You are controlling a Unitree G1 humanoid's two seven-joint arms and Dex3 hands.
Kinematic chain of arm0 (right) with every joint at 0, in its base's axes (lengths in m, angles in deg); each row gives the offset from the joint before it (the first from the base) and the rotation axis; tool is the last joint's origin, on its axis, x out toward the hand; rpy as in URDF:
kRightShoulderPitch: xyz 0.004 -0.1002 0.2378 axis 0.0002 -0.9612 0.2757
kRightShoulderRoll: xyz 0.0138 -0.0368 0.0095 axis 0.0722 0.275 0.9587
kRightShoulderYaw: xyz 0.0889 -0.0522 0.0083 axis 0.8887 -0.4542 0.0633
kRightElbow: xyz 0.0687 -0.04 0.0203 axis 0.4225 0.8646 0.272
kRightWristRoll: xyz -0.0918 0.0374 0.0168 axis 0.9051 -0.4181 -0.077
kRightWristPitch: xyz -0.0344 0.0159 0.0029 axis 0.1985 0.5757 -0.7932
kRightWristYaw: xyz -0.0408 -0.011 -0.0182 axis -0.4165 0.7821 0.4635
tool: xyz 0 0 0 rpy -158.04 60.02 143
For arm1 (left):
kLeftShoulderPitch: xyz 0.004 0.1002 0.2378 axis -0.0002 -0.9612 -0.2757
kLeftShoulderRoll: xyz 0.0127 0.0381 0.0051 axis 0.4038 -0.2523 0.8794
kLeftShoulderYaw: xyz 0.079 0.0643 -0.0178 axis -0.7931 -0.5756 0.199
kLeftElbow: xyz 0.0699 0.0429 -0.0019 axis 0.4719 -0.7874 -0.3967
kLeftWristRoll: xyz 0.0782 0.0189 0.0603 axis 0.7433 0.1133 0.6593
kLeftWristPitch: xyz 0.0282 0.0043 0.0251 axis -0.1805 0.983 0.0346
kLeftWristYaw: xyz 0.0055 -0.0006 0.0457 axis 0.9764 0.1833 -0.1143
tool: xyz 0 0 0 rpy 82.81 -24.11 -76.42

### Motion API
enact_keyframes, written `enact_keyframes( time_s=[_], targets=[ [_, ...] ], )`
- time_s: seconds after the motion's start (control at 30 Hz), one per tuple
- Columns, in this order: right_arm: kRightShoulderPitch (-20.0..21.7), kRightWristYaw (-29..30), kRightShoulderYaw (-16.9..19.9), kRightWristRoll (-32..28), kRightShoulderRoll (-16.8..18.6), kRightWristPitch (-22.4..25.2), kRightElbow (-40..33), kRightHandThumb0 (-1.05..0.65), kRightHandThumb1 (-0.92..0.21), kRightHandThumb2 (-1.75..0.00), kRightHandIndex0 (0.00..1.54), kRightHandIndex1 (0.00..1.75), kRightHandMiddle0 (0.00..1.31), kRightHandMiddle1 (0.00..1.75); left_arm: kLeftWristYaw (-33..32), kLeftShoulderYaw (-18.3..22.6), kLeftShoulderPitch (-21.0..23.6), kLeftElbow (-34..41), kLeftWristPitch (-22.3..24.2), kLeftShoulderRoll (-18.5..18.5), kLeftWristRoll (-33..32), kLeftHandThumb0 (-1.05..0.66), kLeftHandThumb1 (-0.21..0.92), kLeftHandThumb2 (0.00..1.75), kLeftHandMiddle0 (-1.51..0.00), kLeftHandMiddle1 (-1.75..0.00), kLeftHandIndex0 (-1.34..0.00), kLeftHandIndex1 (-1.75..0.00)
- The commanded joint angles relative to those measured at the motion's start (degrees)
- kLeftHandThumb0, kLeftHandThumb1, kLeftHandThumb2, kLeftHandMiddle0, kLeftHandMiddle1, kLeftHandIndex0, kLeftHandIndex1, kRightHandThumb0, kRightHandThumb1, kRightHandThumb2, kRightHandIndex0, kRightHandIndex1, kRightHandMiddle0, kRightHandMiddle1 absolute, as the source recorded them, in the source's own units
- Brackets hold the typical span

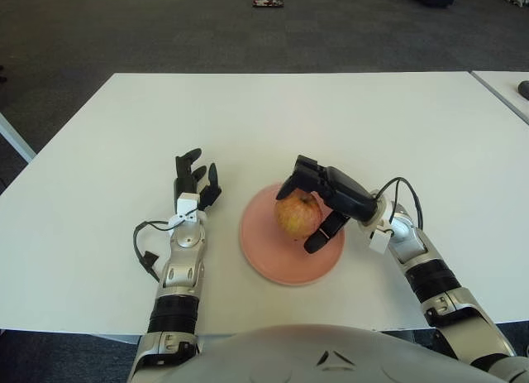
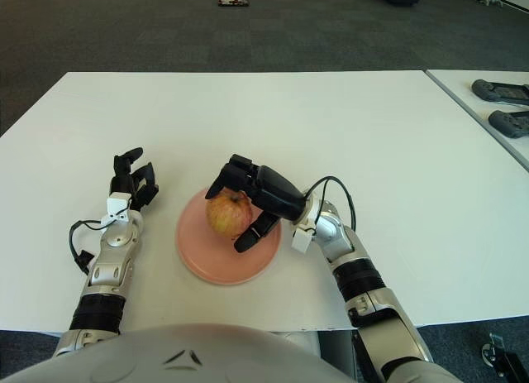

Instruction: Put the apple into the plate.

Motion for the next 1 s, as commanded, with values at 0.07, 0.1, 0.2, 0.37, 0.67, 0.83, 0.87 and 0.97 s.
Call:
enact_keyframes(
  time_s=[0.07,0.1,0.2,0.37,0.67,0.83,0.87,0.97],
  targets=[
    [1.16,1.35,0.52,2.94,-1.45,1.3,-1.14,-0.77,-0.92,-0.73,0.11,0.8,0.0,0.67,-0.33,0.37,0.18,-0.94,0.62,0.26,-0.04,-0.8,0.92,0.7,-0.26,-0.61,0.0,-0.96],
    [1.09,1.15,0.37,3.0,-1.69,2.03,-1.44,-0.78,-0.92,-0.75,0.09,0.74,0.0,0.61,-0.32,0.34,0.09,-0.85,0.58,0.26,-0.01,-0.8,0.92,0.7,-0.26,-0.61,0.0,-0.96],
    [0.82,0.65,-0.08,2.72,-2.26,3.77,-2.24,-0.8,-0.92,-0.79,0.04,0.63,0.0,0.45,-0.28,0.25,-0.07,-0.65,0.51,0.27,0.07,-0.8,0.92,0.71,-0.26,-0.61,0.0,-0.96],
    [0.52,0.11,-0.9,1.73,-3.06,5.82,-3.33,-0.81,-0.92,-0.81,0.01,0.53,0.0,0.34,-0.22,0.18,-0.1,-0.62,0.51,0.34,0.15,-0.81,0.92,0.72,-0.27,-0.61,0.0,-0.96],
    [0.27,-0.23,-2.07,0.03,-3.95,7.87,-4.17,-0.82,-0.92,-0.82,0.0,0.43,0.0,0.23,-0.16,-0.05,-0.31,-0.07,0.99,0.43,0.44,-0.81,0.92,0.72,-0.26,-0.61,0.0,-0.94],
    [0.14,-0.69,-2.49,-0.38,-4.38,9.46,-4.9,-0.84,-0.92,-0.82,0.0,0.35,0.0,0.14,-0.22,-0.14,-0.3,0.08,1.21,0.48,0.68,-0.82,0.92,0.73,-0.26,-0.62,0.0,-0.93],
    [0.11,-0.73,-2.56,-0.45,-4.46,9.73,-5.07,-0.84,-0.92,-0.82,0.0,0.34,0.0,0.13,-0.24,-0.15,-0.3,0.11,1.25,0.49,0.72,-0.82,0.92,0.73,-0.26,-0.62,0.0,-0.93],
    [0.01,-0.81,-2.74,-0.7,-4.65,10.46,-5.53,-0.84,-0.92,-0.82,0.0,0.29,0.0,0.09,-0.28,-0.19,-0.28,0.18,1.39,0.5,0.81,-0.82,0.92,0.73,-0.27,-0.62,0.0,-0.93]
  ],
)
